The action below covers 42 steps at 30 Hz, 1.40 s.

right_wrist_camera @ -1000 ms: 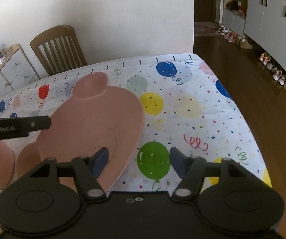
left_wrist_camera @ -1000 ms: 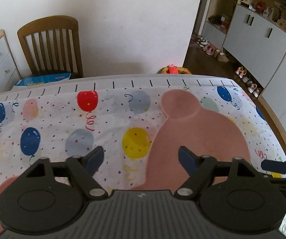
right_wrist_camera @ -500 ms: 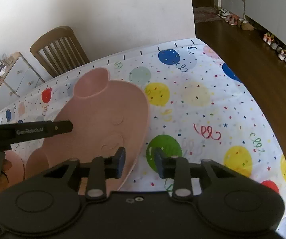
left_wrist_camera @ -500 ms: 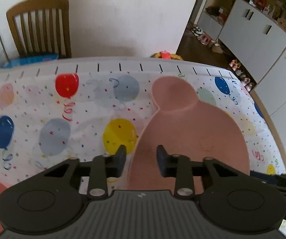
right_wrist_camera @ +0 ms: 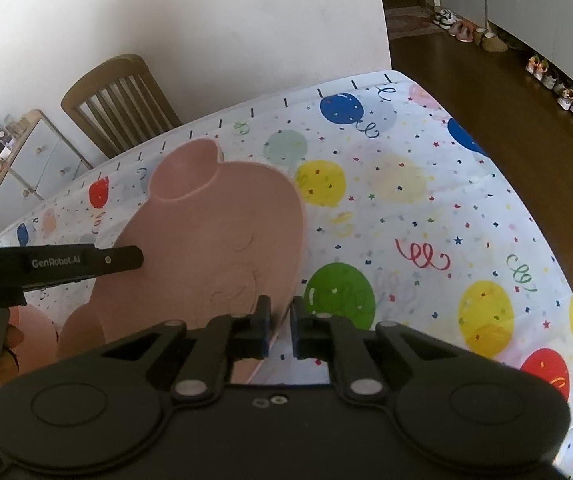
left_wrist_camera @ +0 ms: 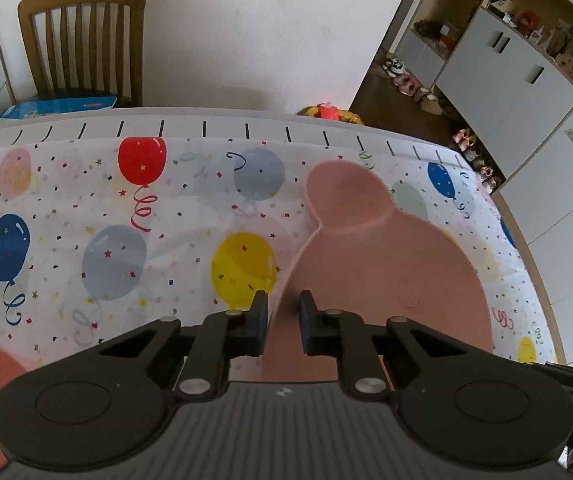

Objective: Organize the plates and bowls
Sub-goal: 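Lift and carry the pink bear-shaped plate toward the white plate stack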

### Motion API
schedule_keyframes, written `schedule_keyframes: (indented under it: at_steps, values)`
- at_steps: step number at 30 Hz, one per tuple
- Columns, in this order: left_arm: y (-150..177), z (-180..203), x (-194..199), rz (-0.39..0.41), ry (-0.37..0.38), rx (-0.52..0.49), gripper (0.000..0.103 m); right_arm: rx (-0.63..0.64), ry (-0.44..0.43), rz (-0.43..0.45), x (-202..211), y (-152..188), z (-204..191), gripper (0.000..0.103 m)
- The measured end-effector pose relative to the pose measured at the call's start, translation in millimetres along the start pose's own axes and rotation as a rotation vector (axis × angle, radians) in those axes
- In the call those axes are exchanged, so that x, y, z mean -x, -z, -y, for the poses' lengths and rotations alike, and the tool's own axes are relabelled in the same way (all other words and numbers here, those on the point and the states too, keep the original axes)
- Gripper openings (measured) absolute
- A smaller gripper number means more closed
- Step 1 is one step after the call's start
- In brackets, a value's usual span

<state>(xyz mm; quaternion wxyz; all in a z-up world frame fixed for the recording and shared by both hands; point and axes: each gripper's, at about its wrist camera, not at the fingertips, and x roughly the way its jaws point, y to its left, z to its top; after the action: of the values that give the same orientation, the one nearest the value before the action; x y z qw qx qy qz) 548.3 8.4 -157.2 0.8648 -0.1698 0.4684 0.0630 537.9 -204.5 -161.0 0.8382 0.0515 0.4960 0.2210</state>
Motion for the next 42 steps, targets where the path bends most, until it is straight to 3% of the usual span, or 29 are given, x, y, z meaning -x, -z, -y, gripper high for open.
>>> schedule_keyframes:
  at_steps: [20, 31, 42]
  values:
    - [10.5, 5.6, 87.5, 0.051, 0.063, -0.004, 0.016, 0.059, -0.024, 0.05, 71.2, 0.6, -21.5, 0.008]
    - [50.3, -3.5, 150.0, 0.054, 0.078, 0.006, 0.016, 0.11, -0.036, 0.077, 123.3, 27.1, -47.4, 0.008]
    - [98.7, -31.6, 215.2, 0.074, 0.091, 0.026, 0.016, 0.155, -0.044, 0.091, 167.3, 74.5, -85.7, 0.009]
